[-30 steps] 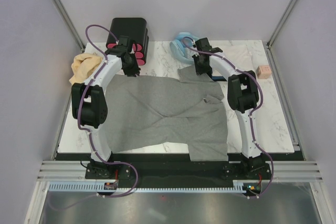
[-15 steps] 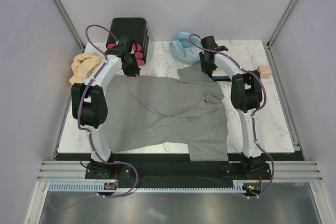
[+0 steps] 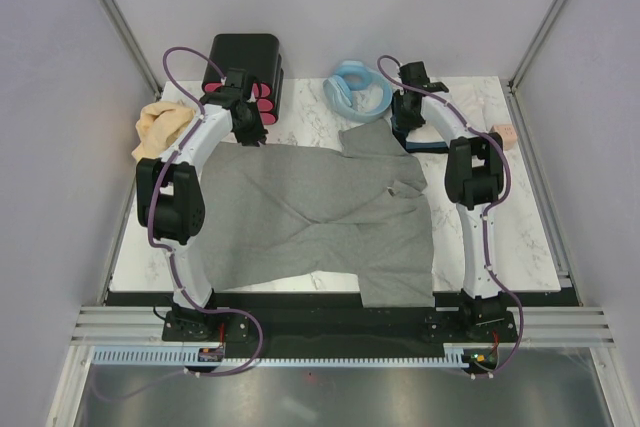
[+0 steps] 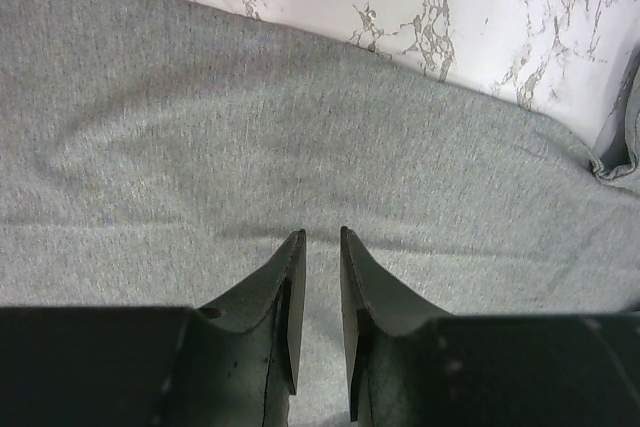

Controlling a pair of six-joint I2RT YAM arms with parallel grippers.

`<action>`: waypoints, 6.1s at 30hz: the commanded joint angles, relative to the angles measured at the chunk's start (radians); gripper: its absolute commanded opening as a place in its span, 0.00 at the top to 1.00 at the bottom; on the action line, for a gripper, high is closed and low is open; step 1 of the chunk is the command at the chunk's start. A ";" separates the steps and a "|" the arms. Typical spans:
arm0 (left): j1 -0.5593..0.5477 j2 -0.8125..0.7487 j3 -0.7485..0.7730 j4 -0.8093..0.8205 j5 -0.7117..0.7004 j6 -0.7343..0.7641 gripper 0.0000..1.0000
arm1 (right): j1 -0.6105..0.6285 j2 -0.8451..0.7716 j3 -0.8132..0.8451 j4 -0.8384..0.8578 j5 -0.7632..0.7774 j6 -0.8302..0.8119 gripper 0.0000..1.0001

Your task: Fold and stack the t-shirts

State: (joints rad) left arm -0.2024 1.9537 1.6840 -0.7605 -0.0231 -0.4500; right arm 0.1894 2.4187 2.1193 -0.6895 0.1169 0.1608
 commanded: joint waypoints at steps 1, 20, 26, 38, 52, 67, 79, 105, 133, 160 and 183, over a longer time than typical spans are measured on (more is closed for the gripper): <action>0.003 -0.022 0.011 0.021 -0.001 0.030 0.73 | -0.015 0.022 0.024 -0.001 -0.010 -0.006 0.62; 0.003 0.004 0.017 0.020 0.005 0.031 0.73 | -0.058 0.030 0.059 0.015 -0.198 -0.018 0.61; 0.003 0.010 0.033 0.020 0.003 0.033 0.73 | -0.004 -0.047 0.033 0.041 -0.309 -0.017 0.57; 0.003 0.010 0.019 0.021 0.005 0.034 0.73 | 0.010 0.039 0.082 0.062 -0.284 -0.003 0.53; 0.003 0.022 0.014 0.021 0.012 0.040 0.73 | 0.008 0.146 0.140 0.079 -0.309 -0.007 0.38; 0.004 0.045 0.042 0.020 0.003 0.039 0.73 | 0.008 0.132 0.087 0.094 -0.298 -0.004 1.00; 0.055 0.047 0.063 0.020 -0.204 -0.010 0.66 | 0.010 -0.050 -0.044 0.108 -0.293 -0.021 1.00; 0.187 0.298 0.293 -0.046 -0.336 -0.033 0.48 | 0.035 -0.382 -0.235 0.133 -0.404 -0.007 1.00; 0.201 -0.063 -0.225 0.244 -0.351 -0.331 0.51 | 0.035 -0.529 -0.418 0.166 -0.479 0.000 1.00; 0.256 0.261 0.098 0.130 -0.298 -0.409 0.50 | 0.005 -0.615 -0.535 0.262 -0.586 0.065 1.00; 0.239 0.306 0.177 0.029 -0.325 -0.447 0.47 | -0.013 -0.638 -0.536 0.268 -0.634 0.077 1.00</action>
State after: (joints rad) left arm 0.0414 2.2642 1.8206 -0.7044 -0.3187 -0.8410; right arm 0.1799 1.8442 1.5753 -0.4622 -0.4812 0.2329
